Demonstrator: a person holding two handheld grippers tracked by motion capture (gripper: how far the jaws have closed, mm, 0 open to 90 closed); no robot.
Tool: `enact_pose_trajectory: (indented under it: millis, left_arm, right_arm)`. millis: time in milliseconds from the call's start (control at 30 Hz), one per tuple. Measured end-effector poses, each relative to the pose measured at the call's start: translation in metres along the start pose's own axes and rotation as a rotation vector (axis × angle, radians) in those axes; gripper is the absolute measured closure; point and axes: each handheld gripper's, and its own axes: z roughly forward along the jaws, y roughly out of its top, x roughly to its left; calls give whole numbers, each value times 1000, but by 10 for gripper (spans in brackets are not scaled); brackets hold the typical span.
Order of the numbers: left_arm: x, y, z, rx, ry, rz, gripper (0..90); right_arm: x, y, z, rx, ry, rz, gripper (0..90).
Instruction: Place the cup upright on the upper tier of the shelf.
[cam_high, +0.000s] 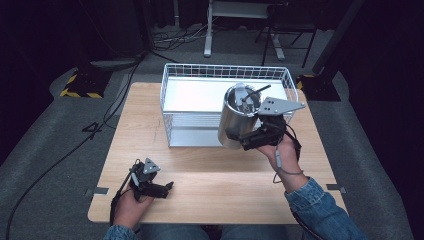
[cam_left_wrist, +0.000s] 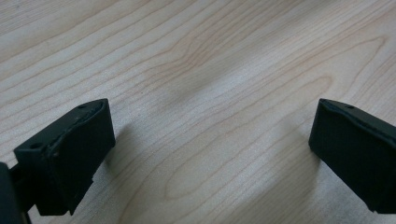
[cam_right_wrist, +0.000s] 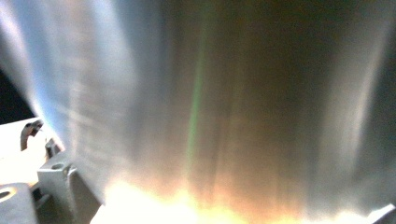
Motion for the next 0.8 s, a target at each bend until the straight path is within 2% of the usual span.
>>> enact_pose_trajectory:
  millis: [200,467,667,800]
  left_arm:
    - [0,0,0,1,3,4,7]
    - [0,0,0,2,0,1,7]
    - [0,0,0,2,-1,1,7]
    - [0,0,0,3,0,2,7]
  right_arm:
    - [-16,16,2,4,-28,19,39]
    - [-41,36,8,12,-98,28,39]
    - [-64,46,21,10,-119,90,39]
    - [-75,47,29,23,-155,101,39]
